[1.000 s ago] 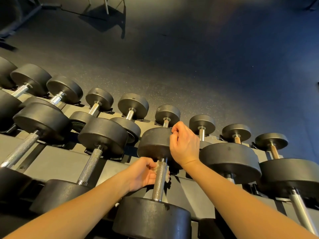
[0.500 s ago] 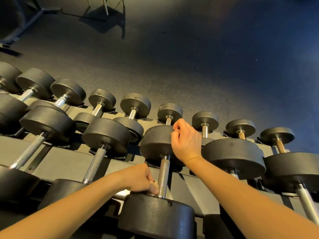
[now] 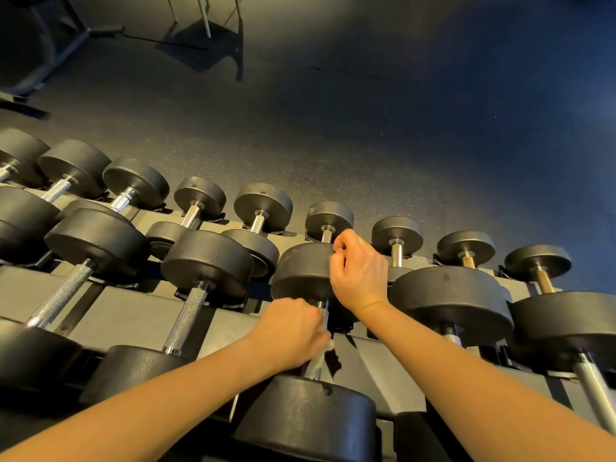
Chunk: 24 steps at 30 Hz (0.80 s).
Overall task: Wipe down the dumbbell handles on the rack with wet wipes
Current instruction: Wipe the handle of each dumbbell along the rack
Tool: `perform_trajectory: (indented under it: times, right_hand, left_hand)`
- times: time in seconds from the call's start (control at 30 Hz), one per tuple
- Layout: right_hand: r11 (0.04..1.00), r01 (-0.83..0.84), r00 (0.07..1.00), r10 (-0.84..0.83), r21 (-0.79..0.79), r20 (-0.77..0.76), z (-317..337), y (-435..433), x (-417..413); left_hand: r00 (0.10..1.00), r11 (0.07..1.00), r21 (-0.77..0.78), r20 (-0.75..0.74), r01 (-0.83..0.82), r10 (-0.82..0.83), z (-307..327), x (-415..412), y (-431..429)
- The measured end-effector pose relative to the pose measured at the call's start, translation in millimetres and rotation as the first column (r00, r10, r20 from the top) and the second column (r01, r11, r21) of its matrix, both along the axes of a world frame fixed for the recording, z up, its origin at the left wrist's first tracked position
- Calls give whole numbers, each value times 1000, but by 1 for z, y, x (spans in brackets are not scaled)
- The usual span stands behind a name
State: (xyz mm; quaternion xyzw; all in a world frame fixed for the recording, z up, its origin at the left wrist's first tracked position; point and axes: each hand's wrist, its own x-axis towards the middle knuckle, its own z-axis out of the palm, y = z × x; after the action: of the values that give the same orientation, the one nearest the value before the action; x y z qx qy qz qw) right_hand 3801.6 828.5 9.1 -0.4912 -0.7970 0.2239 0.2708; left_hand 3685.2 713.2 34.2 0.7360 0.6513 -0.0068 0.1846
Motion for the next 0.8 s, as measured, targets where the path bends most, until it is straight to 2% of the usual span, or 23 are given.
perform_trajectory:
  times: [0.07, 0.17, 0.3, 0.4, 0.5, 0.6, 0.7, 0.77, 0.8]
  right_hand:
    - [1000, 7, 1000, -7, 5, 4, 0, 0, 0]
    - [1000, 9, 1000, -9, 8, 10, 0, 0, 0]
    - [1000, 9, 1000, -9, 5, 2, 0, 0, 0]
    - [1000, 6, 1000, -7, 5, 6, 1, 0, 0]
    - [1000, -1, 1000, 1, -1, 13, 0, 0, 2]
    - [1000, -4, 1000, 4, -5, 14, 2, 0, 1]
    - [1000, -8, 1000, 8, -9, 27, 4, -1, 1]
    - [1000, -3, 999, 4, -20, 53, 8, -1, 0]
    - [999, 10, 997, -7, -39, 74, 11, -1, 0]
  left_hand:
    - [998, 992, 120, 61, -28, 21, -4, -1, 4]
    - [977, 970, 200, 187, -141, 103, -18, -6, 14]
    - [984, 947, 303, 105, 105, -142, -40, -14, 9]
    - [972, 953, 276, 159, 122, -171, -42, -16, 9]
    - [947, 993, 97, 306, 75, -101, -32, -18, 13]
    - [888, 988, -152, 454, -4, 73, -24, -16, 9]
    - [746, 879, -469, 557, -80, 365, -18, -20, 3]
    - [646, 759, -644, 542, -90, 537, -11, -25, -5]
    - [628, 727, -679, 524, -100, 575, -7, -28, -10]
